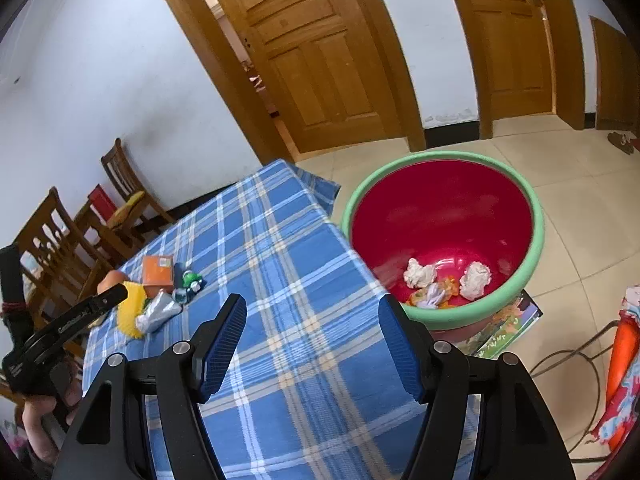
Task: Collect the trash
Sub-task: 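Move both tools back over the table toward the remaining trash, then grasp the yellow foam net with the left tool, then hold the foam net in the left tool while the right tool grasps the clear plastic bag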
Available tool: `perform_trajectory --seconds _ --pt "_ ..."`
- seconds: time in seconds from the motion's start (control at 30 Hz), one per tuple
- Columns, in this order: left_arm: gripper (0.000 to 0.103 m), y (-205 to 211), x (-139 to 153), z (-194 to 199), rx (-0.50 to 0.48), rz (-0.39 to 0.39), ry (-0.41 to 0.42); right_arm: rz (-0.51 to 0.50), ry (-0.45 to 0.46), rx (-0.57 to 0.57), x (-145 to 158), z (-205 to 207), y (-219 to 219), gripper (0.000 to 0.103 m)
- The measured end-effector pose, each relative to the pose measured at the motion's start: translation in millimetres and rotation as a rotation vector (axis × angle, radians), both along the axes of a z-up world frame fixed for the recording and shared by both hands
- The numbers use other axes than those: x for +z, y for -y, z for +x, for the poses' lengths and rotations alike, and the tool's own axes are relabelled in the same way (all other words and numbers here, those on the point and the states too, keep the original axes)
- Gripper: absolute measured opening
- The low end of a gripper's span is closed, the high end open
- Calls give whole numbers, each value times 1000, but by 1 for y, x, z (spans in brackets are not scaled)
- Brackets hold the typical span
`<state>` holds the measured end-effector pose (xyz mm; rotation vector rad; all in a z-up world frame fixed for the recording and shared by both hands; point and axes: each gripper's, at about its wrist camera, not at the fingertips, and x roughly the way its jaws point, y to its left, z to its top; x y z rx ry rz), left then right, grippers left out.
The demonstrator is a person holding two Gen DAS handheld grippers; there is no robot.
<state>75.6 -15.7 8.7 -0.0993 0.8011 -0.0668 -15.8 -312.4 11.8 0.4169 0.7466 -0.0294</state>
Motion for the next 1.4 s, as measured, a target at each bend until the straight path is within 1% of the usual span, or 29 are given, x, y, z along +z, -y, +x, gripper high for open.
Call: perform_trajectory --seconds 0.13,0.17,0.23,0.3,0.4,0.6,0.67,0.73,0.77,0.8,0.83,0.93,1.0,1.13,1.4 --pt "55 -19 -12 10 49 12 -27 -6 -11 6 -2 3 -6 70" --pt "56 -24 -16 13 61 15 -35 -8 -15 7 -3 5 -8 70" --pt "64 -30 -23 18 81 27 -46 -11 -21 8 -5 7 -10 70" --pt "66 -36 -29 24 96 39 -59 -14 -27 7 -6 9 -12 70" --pt "67 -41 -40 33 97 36 -94 -20 -38 7 -9 13 -16 70" --pt "67 -48 -57 43 106 17 -122 -29 -61 8 -14 19 -22 70" --pt "63 -50 -60 44 105 13 -124 -32 -65 11 -15 21 -24 70" --pt "53 -50 -60 43 109 23 -117 -33 -66 15 -17 23 -26 70" --pt "51 -50 -60 43 111 22 -115 -34 -69 16 -17 24 -27 70" --pt "46 -51 -60 43 114 19 -113 -33 -70 17 -18 25 -29 71" --pt "40 -53 -60 43 120 14 -112 -31 -72 20 -19 25 -30 71" --pt "28 -61 -59 41 135 -13 -112 -32 -75 31 -20 26 -33 71" --pt "24 -66 -57 39 142 -35 -111 -36 -75 37 -20 27 -36 71" --pt "20 -71 -51 32 141 -69 -96 -41 -70 46 -18 27 -41 71" --pt "20 -73 -26 7 109 -101 -29 -59 -60 85 -14 32 -60 71"
